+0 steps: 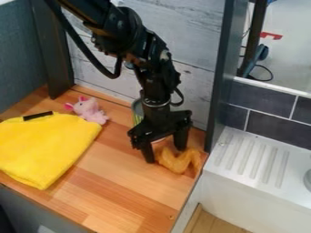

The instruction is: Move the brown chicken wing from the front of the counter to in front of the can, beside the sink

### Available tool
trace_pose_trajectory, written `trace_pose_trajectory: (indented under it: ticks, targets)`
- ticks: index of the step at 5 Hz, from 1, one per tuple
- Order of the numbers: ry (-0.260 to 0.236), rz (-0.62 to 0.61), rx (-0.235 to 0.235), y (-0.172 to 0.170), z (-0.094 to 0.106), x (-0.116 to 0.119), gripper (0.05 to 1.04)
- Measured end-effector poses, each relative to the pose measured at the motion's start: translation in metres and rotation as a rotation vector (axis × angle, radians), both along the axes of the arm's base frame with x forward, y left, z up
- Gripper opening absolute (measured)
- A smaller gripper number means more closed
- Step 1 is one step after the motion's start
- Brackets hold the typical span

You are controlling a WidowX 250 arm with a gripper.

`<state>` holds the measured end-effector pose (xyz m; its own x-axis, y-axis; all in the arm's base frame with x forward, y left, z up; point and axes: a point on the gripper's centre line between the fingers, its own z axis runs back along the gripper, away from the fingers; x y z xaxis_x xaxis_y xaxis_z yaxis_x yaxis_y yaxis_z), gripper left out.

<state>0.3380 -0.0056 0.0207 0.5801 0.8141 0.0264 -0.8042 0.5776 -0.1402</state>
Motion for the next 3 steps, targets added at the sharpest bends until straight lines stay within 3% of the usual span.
trace_pose_trajectory:
  ticks: [1,2,3]
  targets:
    - [-0.08,-0.016,0.022,0.003,0.031,0.004,1.001]
    - [-0.107,-0.054,0.093,0.013,0.062,-0.008,1.001]
    - [-0.08,-0.139,0.187,0.024,0.082,-0.032,1.001]
